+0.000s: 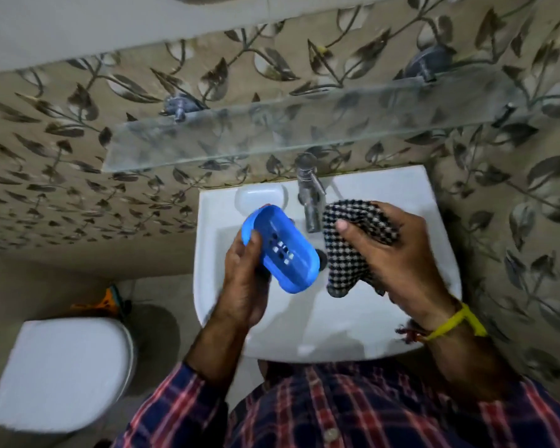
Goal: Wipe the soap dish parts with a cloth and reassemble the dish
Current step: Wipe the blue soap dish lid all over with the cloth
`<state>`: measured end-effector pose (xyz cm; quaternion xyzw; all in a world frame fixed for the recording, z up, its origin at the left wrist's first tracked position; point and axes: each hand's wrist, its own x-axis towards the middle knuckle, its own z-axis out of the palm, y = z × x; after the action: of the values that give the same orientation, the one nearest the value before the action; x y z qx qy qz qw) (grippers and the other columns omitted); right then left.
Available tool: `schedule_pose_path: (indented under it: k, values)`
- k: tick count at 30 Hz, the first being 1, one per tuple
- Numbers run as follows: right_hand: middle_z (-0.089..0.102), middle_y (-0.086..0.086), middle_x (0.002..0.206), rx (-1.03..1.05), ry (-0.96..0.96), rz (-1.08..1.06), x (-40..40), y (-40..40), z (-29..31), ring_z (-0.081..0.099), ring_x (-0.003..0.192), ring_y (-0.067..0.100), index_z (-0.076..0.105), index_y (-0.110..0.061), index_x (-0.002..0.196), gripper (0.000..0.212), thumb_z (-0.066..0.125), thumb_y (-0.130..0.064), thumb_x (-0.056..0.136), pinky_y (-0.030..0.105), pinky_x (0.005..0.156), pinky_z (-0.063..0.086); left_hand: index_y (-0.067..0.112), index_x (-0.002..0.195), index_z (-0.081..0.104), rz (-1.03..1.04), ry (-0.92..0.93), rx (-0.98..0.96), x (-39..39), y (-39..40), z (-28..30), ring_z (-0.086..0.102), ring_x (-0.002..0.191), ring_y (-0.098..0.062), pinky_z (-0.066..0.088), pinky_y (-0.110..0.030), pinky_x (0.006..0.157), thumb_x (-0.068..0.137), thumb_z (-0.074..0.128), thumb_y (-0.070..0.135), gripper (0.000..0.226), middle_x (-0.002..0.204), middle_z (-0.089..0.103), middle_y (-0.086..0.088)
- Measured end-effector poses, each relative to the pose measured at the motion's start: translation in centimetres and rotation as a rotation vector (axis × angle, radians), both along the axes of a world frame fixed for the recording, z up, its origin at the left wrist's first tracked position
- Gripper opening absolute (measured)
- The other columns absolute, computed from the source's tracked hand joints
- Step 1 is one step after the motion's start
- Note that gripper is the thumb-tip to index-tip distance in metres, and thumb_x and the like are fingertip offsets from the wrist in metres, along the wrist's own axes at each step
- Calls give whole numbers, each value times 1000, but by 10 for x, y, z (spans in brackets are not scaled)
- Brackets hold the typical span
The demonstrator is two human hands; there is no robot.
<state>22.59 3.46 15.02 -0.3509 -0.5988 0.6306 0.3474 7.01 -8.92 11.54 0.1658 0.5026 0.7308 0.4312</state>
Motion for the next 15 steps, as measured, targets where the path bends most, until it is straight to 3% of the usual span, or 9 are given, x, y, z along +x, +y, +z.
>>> schedule_pose_path:
  k: [2,4,6,10,13,15]
  values:
    - [76,7,73,2,31,-7,7,0,8,68,53,18,76,-9,97,11,76,-9,86,29,48,56,16,150,45,-44,-253,-20,8,1,6,58,125,-31,45,-53,108,74,74,65,95,135,63,-14]
    - [74,4,65,-18,67,-10,11,-2,18,65,41,13,74,-3,97,11,73,-1,87,15,39,46,22,155,38,-50,-410,-2,12,2,12,53,124,-37,48,-57,103,89,51,63,79,140,54,-16]
    - [73,4,61,-50,105,20,14,-5,29,65,37,13,72,3,100,14,71,2,86,13,36,45,23,155,38,-61,-500,15,15,0,17,54,117,-38,51,-56,97,95,35,60,71,139,48,-19]
    - [72,2,59,-23,123,83,10,-18,47,64,41,11,72,3,95,13,73,3,82,14,40,47,21,148,49,-129,-549,40,8,-8,21,60,106,-36,55,-51,88,101,23,62,68,130,55,-21]
    - [72,3,61,-20,89,36,-5,-39,52,62,41,9,74,-5,86,9,72,4,84,14,39,45,21,147,51,-169,-475,13,-6,-17,27,66,102,-34,57,-48,86,102,26,58,64,127,63,-19]
    - [75,12,71,-92,117,25,-19,-54,53,66,48,17,74,-3,88,7,71,3,85,24,45,53,22,145,54,-185,-399,1,-15,-22,29,68,100,-29,57,-43,87,99,33,54,60,120,69,-13]
